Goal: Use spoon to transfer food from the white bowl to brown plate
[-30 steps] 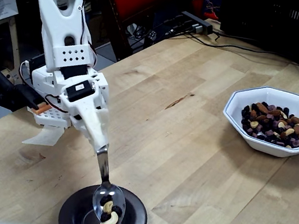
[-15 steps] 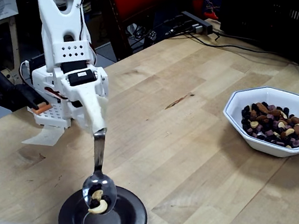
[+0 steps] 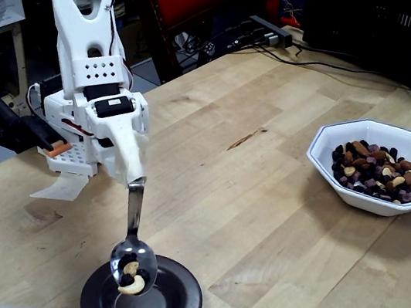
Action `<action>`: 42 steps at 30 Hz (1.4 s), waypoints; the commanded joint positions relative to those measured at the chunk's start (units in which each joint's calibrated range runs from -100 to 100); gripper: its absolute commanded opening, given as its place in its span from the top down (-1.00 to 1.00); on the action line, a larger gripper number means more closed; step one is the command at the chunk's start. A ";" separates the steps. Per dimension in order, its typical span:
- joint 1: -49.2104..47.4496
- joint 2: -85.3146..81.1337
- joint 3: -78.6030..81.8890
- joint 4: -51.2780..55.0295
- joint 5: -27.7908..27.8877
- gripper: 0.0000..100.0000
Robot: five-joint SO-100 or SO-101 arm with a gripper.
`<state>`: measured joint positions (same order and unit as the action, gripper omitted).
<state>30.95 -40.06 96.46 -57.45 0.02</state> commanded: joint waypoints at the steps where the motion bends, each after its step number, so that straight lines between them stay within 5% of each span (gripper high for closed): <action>1: 0.31 -1.32 0.26 -0.10 0.10 0.91; 36: -0.28 10.58 0.17 -0.74 4.49 0.91; 42: -0.43 10.66 0.17 -0.42 8.55 0.91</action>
<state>30.95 -29.15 96.46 -57.45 6.08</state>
